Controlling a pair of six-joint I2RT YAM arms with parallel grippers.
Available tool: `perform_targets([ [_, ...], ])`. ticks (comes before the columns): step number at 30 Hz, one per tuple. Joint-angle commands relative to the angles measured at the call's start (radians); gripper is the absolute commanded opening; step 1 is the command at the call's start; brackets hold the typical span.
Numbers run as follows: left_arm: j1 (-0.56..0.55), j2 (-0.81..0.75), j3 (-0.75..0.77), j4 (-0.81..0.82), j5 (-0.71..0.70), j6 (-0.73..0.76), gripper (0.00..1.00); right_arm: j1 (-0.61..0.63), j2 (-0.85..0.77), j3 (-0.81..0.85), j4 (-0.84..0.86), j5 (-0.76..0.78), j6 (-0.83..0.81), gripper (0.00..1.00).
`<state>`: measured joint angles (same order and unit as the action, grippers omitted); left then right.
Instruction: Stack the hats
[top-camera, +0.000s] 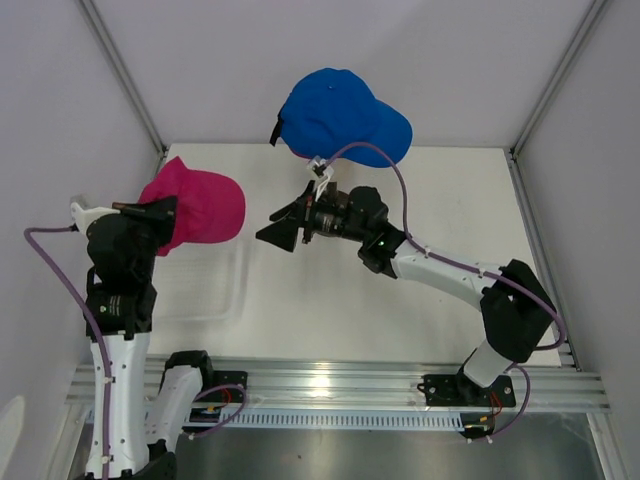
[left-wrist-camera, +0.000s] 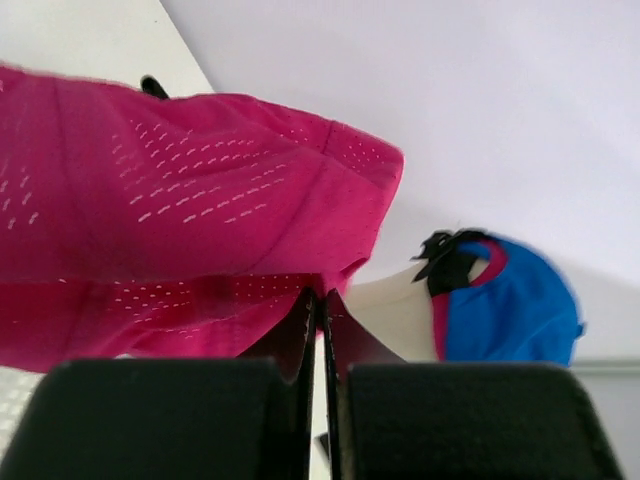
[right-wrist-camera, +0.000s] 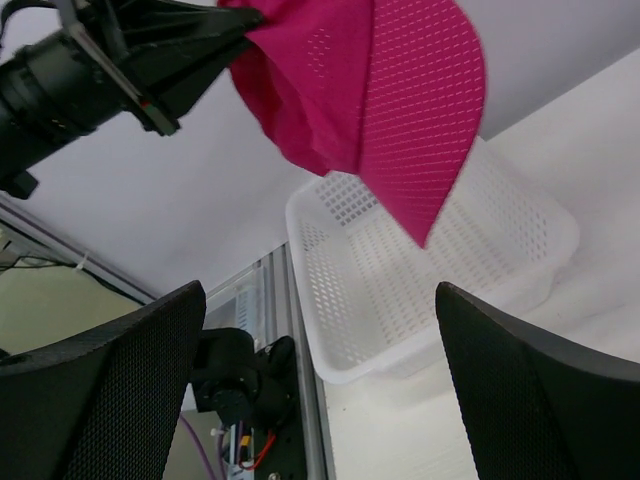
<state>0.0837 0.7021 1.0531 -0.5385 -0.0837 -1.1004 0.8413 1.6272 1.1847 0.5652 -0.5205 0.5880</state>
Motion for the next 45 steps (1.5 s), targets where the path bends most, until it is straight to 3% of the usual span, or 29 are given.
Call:
perform_targets([
  [1,-0.012,-0.010,0.024,0.011,-0.079,-0.187,0.01,0.036,0.034,-0.043,0.151,0.112,-0.039,0.99],
  [8,-0.012,0.013,0.027,0.018,0.032,-0.243,0.01,0.093,0.140,-0.020,0.246,0.231,-0.044,1.00],
  [18,-0.013,0.019,0.035,0.005,0.010,-0.276,0.01,0.111,0.270,0.059,0.384,0.266,0.042,1.00],
  [23,-0.016,0.013,-0.007,-0.023,0.042,-0.342,0.01,0.139,0.322,0.153,0.369,0.286,-0.013,1.00],
  [30,-0.015,0.013,0.022,-0.029,0.015,-0.331,0.01,0.147,0.384,0.207,0.375,0.246,0.032,0.90],
  [35,-0.015,0.005,-0.004,-0.032,-0.001,-0.337,0.01,0.157,0.376,0.201,0.374,0.211,0.032,0.68],
  [38,-0.016,0.008,-0.005,-0.014,0.009,-0.335,0.01,0.173,0.362,0.199,0.335,0.215,-0.022,0.37],
  [39,-0.015,0.008,-0.004,-0.015,0.009,-0.325,0.01,0.174,0.361,0.205,0.303,0.217,-0.027,0.23],
  [40,-0.016,0.010,-0.002,-0.014,0.004,-0.314,0.01,0.174,0.356,0.214,0.292,0.215,-0.031,0.00],
  [44,-0.015,-0.006,0.010,0.037,-0.056,-0.184,0.01,0.170,0.284,0.246,0.153,0.237,-0.062,0.00],
  [45,-0.015,-0.009,0.016,0.064,-0.071,-0.033,0.04,0.163,0.270,0.266,0.043,0.234,-0.060,0.00],
])
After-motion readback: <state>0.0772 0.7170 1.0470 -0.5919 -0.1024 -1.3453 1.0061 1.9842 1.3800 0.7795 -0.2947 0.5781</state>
